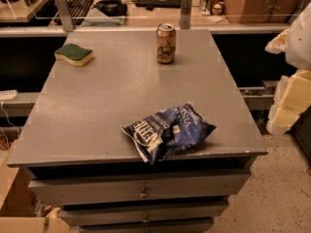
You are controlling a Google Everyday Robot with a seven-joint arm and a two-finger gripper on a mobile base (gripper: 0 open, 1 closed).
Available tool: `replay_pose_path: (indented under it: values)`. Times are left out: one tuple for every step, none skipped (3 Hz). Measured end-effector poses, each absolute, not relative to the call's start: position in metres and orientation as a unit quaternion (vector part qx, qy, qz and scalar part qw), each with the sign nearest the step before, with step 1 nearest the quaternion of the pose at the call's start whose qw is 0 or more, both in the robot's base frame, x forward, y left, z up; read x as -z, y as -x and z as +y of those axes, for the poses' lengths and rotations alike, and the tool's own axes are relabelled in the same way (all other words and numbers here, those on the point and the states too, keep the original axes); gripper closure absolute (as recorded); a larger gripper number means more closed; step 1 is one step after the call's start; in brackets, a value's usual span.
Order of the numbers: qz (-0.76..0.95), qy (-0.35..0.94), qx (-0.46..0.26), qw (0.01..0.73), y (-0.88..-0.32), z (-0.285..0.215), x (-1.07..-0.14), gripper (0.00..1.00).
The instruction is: Knock orange can over
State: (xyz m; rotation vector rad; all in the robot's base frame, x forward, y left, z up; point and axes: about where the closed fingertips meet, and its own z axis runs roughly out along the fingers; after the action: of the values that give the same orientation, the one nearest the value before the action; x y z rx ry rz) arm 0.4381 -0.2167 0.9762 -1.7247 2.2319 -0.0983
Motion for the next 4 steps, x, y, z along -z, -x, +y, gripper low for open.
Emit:
replay_pose_path:
  values:
    - [0.781, 0.603, 0.034, 0.159, -0.438, -0.217, -0.976, 0.0]
    - [0.777, 0.603, 0.032, 0.178, -0.474, -0.212, -0.967, 0.0]
    - [0.773, 0.595, 0.017, 0.22, -0.546, -0.204, -0.948, 0.0]
    - [0.766, 0.583, -0.012, 0.27, -0.624, -0.184, -0.931, 0.0]
